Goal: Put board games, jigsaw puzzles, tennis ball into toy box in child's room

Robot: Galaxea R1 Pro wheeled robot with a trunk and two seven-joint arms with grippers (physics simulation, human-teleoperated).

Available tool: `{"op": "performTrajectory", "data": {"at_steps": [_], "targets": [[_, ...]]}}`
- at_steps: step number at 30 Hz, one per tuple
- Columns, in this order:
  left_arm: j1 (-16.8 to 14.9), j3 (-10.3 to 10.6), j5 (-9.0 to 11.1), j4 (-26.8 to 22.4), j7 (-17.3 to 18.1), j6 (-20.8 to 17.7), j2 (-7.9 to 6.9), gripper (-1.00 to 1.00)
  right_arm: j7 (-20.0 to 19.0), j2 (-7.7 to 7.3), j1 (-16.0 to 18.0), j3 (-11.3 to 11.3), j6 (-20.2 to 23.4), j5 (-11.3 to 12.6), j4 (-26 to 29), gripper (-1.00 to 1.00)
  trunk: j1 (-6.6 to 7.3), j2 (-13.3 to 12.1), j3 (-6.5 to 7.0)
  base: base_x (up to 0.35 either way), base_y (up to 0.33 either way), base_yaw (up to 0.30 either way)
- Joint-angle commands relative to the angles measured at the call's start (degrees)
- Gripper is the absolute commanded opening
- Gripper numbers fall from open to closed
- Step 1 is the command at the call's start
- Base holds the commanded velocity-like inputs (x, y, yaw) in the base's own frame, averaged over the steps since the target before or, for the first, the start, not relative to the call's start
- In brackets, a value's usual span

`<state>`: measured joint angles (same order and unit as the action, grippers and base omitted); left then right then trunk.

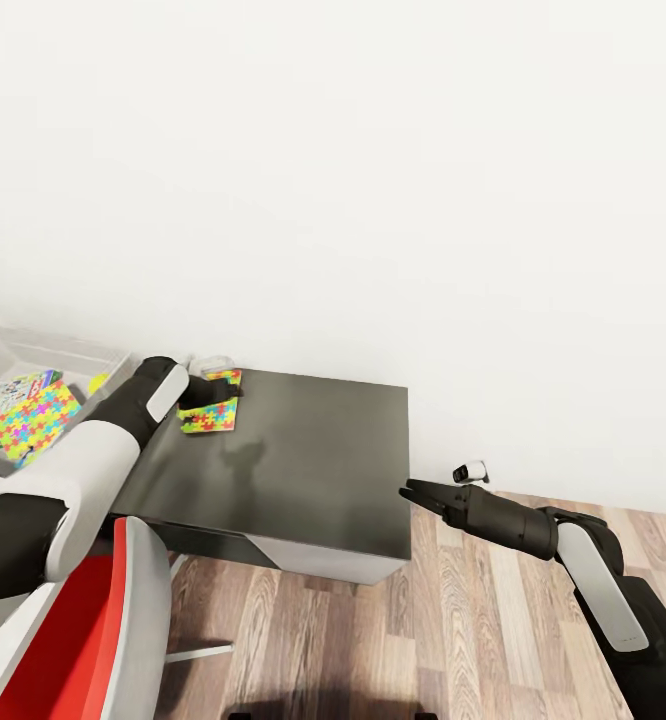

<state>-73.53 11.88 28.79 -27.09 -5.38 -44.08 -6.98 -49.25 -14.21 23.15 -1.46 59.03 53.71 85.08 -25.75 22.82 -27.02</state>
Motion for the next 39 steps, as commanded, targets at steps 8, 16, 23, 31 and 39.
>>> {"op": "performTrajectory", "data": {"at_steps": [8, 16, 23, 31, 39], "targets": [[-0.03, 0.43, 0.67, -1.01, -0.67, -0.13, -1.6, 1.0, -0.15, -0.03, 0.05, -0.03, 0.21, -0.01, 0.0, 1.0, -0.03, 0.1, -0.32, 0.0, 0.0, 0.0], [-0.03, 0.41, 0.66, -1.25, -0.7, -0.13, -1.69, 1.0, -0.15, -0.03, 0.05, -0.03, 0.21, -0.01, 0.0, 1.0, -0.03, 0.1, -0.84, 0.0, 0.0, 0.0], [-0.03, 0.36, 0.67, -1.29, -0.68, -0.13, -1.64, 1.0, -0.15, -0.03, 0.05, -0.03, 0.21, -0.01, 0.0, 1.0, -0.03, 0.1, -1.35, 0.0, 0.0, 0.0], [-0.05, 0.39, 0.66, -1.65, -0.68, -0.13, -1.76, 1.0, -0.15, -0.03, 0.05, -0.03, 0.21, -0.05, 0.0, 1.0, -0.03, 0.1, -1.94, 0.0, 0.0, 0.0], [-0.11, 0.36, 0.65, -4.32, -0.75, -0.39, -3.01, 1.0, -0.15, -0.03, 0.05, -0.03, 0.21, -0.05, 0.0, 1.0, -0.03, 0.1, -2.54, 0.0, 0.0, 0.0]]}}
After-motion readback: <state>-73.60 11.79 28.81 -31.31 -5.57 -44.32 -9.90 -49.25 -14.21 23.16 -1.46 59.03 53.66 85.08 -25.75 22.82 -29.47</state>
